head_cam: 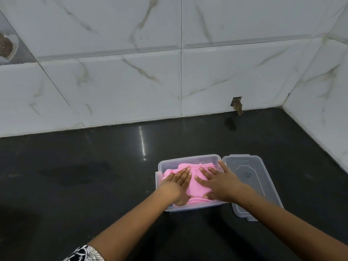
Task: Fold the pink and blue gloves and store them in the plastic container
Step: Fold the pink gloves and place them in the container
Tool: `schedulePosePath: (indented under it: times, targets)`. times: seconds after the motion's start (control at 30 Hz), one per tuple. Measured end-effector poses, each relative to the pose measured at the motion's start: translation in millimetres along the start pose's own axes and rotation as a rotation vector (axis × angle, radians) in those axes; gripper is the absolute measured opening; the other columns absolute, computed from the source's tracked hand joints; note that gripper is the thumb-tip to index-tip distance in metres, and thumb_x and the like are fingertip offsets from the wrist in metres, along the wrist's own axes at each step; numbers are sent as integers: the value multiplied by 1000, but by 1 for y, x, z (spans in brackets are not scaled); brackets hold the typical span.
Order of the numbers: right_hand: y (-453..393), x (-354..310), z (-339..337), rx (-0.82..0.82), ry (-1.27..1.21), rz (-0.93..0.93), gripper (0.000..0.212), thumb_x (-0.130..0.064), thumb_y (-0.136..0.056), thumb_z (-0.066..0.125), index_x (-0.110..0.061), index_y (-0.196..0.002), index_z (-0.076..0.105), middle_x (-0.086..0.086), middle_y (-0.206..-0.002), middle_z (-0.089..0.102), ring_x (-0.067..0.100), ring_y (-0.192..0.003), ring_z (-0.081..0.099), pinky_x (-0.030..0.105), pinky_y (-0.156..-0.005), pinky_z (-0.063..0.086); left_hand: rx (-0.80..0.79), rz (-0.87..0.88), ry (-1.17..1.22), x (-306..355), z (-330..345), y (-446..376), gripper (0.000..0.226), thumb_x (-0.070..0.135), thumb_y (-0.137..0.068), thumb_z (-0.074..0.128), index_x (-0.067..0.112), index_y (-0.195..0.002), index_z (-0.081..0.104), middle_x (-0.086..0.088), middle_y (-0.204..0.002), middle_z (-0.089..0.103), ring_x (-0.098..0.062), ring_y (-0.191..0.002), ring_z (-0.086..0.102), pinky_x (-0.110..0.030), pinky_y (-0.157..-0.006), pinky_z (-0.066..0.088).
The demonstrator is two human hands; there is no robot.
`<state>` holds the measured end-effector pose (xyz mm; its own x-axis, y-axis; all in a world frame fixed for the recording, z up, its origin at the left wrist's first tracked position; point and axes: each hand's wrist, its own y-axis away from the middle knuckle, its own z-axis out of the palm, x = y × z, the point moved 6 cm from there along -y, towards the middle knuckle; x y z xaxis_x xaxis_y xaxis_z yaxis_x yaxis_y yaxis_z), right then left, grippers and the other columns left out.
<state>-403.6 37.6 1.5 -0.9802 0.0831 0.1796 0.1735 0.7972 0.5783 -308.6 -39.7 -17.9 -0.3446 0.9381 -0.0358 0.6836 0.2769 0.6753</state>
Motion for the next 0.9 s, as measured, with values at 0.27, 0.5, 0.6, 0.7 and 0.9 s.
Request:
schedulePosePath:
  times: [0.27, 0.5, 0.6, 0.7, 0.9]
  targets:
    - [0, -2, -1, 44, -3, 25, 63, -54, -95, 29, -33, -148, 3, 3, -159, -3, 27, -147, -2, 48, -100, -28, 37, 19, -6, 1, 1, 1, 68, 42, -100, 21, 16, -146, -22, 2, -154, -30, -12, -143, -22, -37, -118, -11]
    - [29, 1, -19, 235, -141, -12, 44, -38, -99, 35, -31, -142, 35, -1, -157, 21, 21, -145, 17, 53, -116, -5, 195, 140, -3, 1, -22, 37, 55, 28, -102, 23, 14, -151, 3, -5, -160, -4, -20, -148, 1, -40, -120, 5]
    - [62, 18, -29, 523, -418, 96, 36, -32, -97, 45, -29, -132, 51, -6, -144, 47, 13, -133, 41, 41, -115, 22, 425, 152, 98, -2, -42, 63, 46, 21, -101, 27, 12, -147, 25, -9, -155, 27, -26, -140, 30, -39, -118, 13]
    - [104, 44, -13, 901, -720, 355, 21, -21, -91, 56, -23, -110, 68, -3, -108, 72, 16, -99, 66, 33, -88, 52, 732, 165, 206, 17, -50, 89, 44, 26, -101, 32, 16, -144, 34, -5, -156, 27, -19, -142, 27, -34, -119, 11]
    - [126, 51, 81, 816, -771, 668, 19, -29, -92, 53, -17, -92, 68, -2, -106, 66, 17, -88, 63, 29, -71, 47, 1108, 449, 294, 109, -24, 116, 31, 8, -84, 63, 11, -115, 64, -10, -121, 63, -25, -109, 59, -33, -98, 45]
